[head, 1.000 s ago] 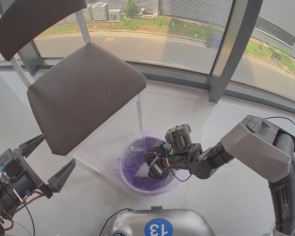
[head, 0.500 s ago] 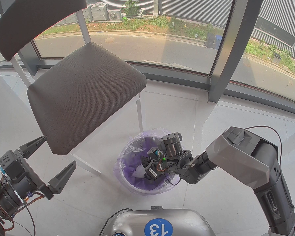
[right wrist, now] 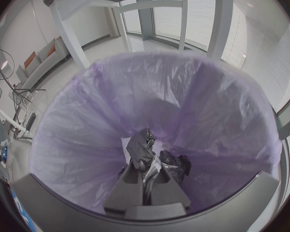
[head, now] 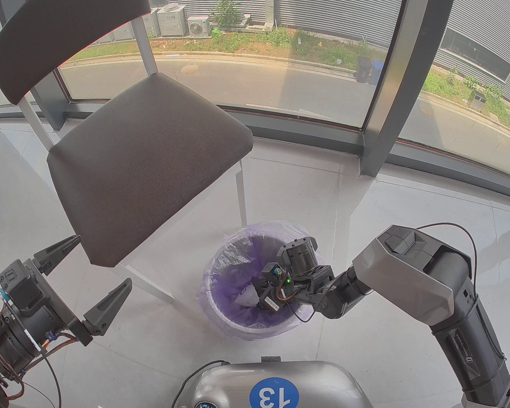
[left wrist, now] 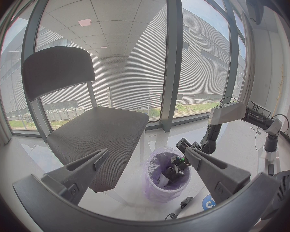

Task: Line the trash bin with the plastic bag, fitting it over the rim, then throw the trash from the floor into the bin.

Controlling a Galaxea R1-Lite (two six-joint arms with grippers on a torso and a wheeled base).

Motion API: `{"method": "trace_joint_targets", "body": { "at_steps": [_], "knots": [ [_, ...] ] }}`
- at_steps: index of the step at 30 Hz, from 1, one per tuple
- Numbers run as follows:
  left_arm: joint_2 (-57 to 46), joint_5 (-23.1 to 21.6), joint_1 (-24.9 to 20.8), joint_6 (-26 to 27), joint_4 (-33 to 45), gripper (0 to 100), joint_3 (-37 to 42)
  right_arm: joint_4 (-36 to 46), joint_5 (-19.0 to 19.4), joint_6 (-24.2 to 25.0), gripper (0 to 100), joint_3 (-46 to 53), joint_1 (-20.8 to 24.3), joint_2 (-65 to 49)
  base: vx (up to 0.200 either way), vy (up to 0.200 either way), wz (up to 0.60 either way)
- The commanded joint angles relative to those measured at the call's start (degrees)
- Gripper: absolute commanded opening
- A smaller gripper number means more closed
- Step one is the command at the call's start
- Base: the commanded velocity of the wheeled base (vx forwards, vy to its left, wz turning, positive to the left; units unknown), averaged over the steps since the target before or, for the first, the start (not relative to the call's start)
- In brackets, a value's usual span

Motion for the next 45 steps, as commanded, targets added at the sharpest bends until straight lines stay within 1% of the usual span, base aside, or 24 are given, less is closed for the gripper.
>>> {"method": "trace_joint_targets", "body": {
  "at_steps": [1,6,13,15,17,26,31,40,44,45],
  "knots": [
    [-0.07,-0.01,-0.01,-0.05,-0.02,100,0.07,0.71,0.01,-1.04,0,2.09,-1.65,-1.58,0.000,0.000,0.00],
    [-0.15,-0.01,-0.09,0.04,-0.02,100,0.15,1.24,0.01,-2.80,0,4.55,-3.41,-3.69,0.000,0.000,0.00],
    [-0.33,-0.01,-0.18,0.04,-0.02,100,0.15,1.33,0.01,-3.15,0,6.92,-4.55,-5.71,0.000,0.000,0.00],
    [-0.51,-0.01,-0.27,0.04,-0.02,100,0.24,3.44,0.10,-5.44,0,8.86,-6.31,-7.55,0.000,0.000,0.00],
    [-0.51,-0.01,-0.27,0.04,-0.02,100,0.15,3.79,0.10,-6.58,0,9.12,-7.36,-7.73,0.000,0.000,0.00],
    [-0.51,-0.01,-0.18,0.04,-0.02,100,0.33,3.70,0.28,-6.75,0,9.30,-10.35,-7.91,0.000,0.000,0.00],
    [-0.51,-0.01,-0.27,0.04,-0.02,100,0.33,3.26,0.36,-6.40,0,9.21,-9.91,-8.78,0.000,0.000,0.00],
    [-0.86,-0.01,-0.27,0.04,-0.02,100,0.42,2.73,0.54,-6.23,0,9.65,-6.66,-10.01,0.000,0.000,0.00],
    [-0.95,-0.01,-0.18,0.04,-0.02,100,0.42,2.65,1.33,-6.84,0,10.35,-6.57,-10.45,0.000,0.000,0.00],
    [-1.21,-0.01,-0.18,0.04,-0.02,100,0.42,2.38,1.59,-6.93,100,10.88,-6.57,-10.81,0.000,0.000,0.00]
  ]
}}
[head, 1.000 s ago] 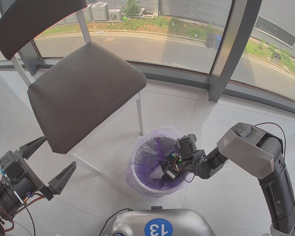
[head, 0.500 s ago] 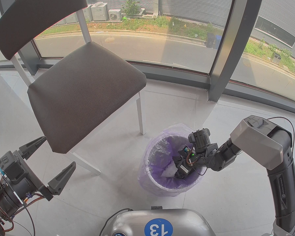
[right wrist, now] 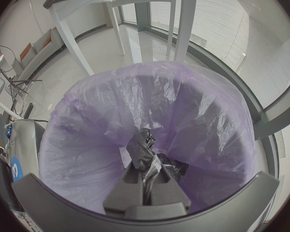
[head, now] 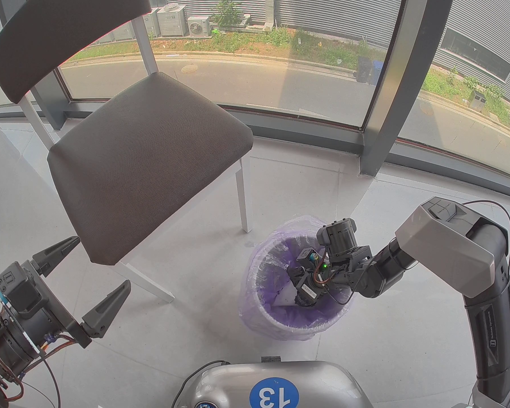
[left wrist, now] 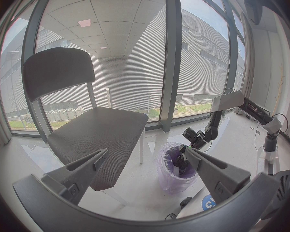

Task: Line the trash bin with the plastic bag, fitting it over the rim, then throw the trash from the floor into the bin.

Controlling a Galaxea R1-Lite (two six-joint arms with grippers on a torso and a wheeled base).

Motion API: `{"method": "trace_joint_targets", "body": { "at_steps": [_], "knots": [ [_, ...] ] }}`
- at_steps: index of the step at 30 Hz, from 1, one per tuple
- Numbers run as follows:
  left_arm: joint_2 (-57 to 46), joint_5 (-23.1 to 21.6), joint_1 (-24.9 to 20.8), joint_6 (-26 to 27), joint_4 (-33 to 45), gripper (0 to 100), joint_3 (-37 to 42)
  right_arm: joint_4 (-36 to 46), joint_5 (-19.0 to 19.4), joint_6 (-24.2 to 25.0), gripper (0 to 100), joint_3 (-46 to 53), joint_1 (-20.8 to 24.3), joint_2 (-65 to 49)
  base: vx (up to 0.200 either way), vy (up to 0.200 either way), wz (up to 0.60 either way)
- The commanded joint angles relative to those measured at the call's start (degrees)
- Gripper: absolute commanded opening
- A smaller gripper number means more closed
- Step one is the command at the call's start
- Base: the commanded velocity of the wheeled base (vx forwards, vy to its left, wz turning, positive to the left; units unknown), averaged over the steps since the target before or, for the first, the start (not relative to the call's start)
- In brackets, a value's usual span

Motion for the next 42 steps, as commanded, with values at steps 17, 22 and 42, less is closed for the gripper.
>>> {"method": "trace_joint_targets", "body": {
  "at_steps": [17,22,42],
  "knots": [
    [-0.14,0.01,-0.05,0.17,0.51,100,0.07,-1.83,0.47,1.08,100,13.23,-0.03,-16.06,0.000,0.000,0.00],
    [1.27,0.01,-0.75,0.08,0.86,100,2.00,-4.56,-0.49,1.61,100,20.35,0.32,-25.38,0.000,0.000,0.00],
    [14.89,-0.34,-9.98,-9.50,1.92,100,1.56,-37.78,-18.69,23.23,100,54.37,3.22,-48.23,0.000,0.000,0.00]
  ]
}}
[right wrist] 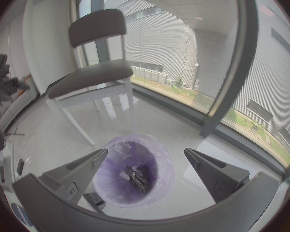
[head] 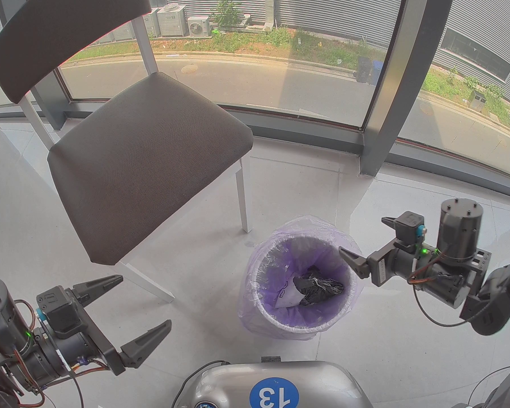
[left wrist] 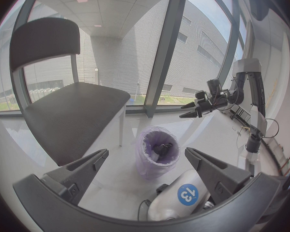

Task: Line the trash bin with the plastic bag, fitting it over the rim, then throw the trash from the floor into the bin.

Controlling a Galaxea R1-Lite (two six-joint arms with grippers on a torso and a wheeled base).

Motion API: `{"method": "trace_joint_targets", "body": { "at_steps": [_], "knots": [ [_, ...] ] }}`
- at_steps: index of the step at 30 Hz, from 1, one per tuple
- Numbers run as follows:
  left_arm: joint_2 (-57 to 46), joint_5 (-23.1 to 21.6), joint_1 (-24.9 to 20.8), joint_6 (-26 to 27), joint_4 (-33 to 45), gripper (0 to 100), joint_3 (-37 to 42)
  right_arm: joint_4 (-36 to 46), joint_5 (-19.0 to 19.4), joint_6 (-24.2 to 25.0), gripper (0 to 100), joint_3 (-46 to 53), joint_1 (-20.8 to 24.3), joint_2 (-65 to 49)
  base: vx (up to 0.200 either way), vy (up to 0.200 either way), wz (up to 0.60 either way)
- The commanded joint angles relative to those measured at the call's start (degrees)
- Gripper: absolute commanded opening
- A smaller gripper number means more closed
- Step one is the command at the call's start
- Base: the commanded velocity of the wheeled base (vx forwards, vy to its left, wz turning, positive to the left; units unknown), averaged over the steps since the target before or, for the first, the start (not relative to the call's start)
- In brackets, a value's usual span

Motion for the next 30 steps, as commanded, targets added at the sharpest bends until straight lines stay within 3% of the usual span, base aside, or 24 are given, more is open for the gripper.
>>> {"method": "trace_joint_targets", "body": {
  "at_steps": [1,8,11,16,26,30],
  "knots": [
    [6.77,-0.06,-1.62,-1.62,1.43,100,-0.16,-5.69,-5.33,3.33,100,7.40,1.14,-5.10,0.000,0.000,0.00],
    [22.15,2.58,-0.57,-5.83,0.11,100,-5.43,-19.84,-13.15,6.93,100,16.28,1.84,-6.51,0.000,0.000,0.00],
    [27.07,4.25,1.10,-4.78,0.46,100,-8.60,-21.16,-13.24,7.02,100,19.00,1.84,-8.44,0.000,0.000,0.00],
    [39.47,6.01,4.18,2.96,-0.24,100,-16.86,-21.25,-13.15,7.11,100,21.29,1.84,-11.34,0.000,0.000,0.00],
    [53.71,6.09,5.67,3.83,0.20,100,-32.42,-21.34,-12.63,7.11,100,24.19,5.09,-14.42,0.000,0.000,0.00],
    [58.01,5.30,6.29,8.93,0.37,100,-36.63,-21.43,-10.96,6.67,100,24.19,5.97,-14.42,0.000,0.000,0.00]
  ]
}}
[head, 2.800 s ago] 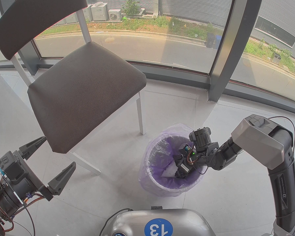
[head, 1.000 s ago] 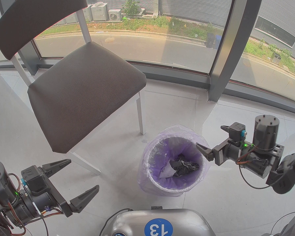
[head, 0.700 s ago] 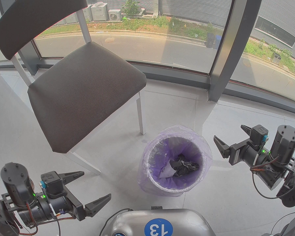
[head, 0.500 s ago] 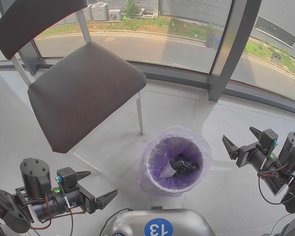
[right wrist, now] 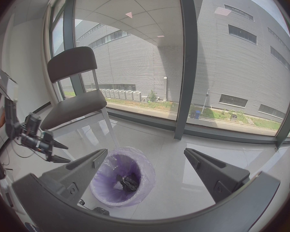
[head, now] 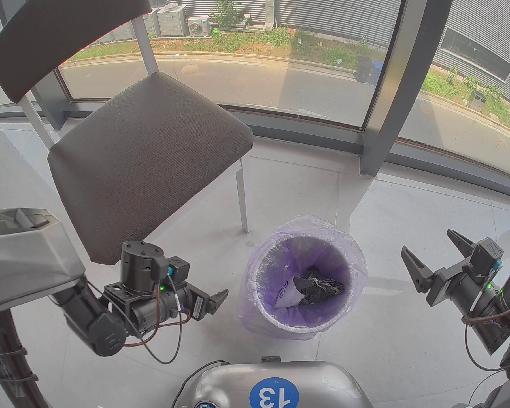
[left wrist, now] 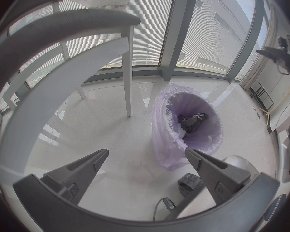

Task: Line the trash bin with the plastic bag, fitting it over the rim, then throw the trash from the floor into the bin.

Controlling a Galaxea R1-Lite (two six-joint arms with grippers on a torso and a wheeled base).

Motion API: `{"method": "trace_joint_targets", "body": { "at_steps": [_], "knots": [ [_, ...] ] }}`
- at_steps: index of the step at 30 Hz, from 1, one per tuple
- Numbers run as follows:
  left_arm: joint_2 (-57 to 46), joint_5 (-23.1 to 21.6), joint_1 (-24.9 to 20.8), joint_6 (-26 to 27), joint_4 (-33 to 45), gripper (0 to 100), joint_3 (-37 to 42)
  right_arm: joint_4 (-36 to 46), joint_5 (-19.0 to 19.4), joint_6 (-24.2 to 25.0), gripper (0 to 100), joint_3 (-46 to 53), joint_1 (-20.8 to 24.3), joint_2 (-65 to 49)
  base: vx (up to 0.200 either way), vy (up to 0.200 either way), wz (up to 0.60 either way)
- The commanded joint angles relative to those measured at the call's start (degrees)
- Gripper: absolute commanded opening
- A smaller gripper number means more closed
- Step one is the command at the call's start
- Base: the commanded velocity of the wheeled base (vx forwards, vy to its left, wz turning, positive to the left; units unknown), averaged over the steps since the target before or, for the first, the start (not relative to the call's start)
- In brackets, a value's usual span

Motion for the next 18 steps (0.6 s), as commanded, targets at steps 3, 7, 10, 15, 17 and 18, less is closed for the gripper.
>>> {"method": "trace_joint_targets", "body": {
  "at_steps": [3,7,10,15,17,18],
  "knots": [
    [11.60,-3.43,3.25,10.08,0.52,100,-7.91,-0.30,3.35,-0.74,100,1.11,1.72,-1.33,0.000,0.000,0.00],
    [12.92,-17.67,9.05,24.05,6.76,100,-12.56,-0.30,10.47,-0.83,100,1.64,1.80,-2.48,0.000,0.000,0.00],
    [13.18,-23.03,9.93,23.88,13.88,100,-17.05,-0.21,14.43,-0.56,100,2.34,1.80,-3.88,0.000,0.000,0.00],
    [16.61,-26.73,9.32,24.84,17.40,100,-21.88,-0.13,16.80,-0.21,100,3.22,1.80,-4.59,0.000,0.000,0.00],
    [17.23,-27.34,9.05,24.93,17.57,100,-22.41,0.05,16.80,-0.12,100,3.22,1.80,-4.67,0.000,0.000,0.00],
    [19.33,-27.96,8.09,25.11,17.66,100,-23.90,-0.04,17.41,-0.12,100,3.22,1.72,-4.67,0.000,0.000,0.00]
  ]
}}
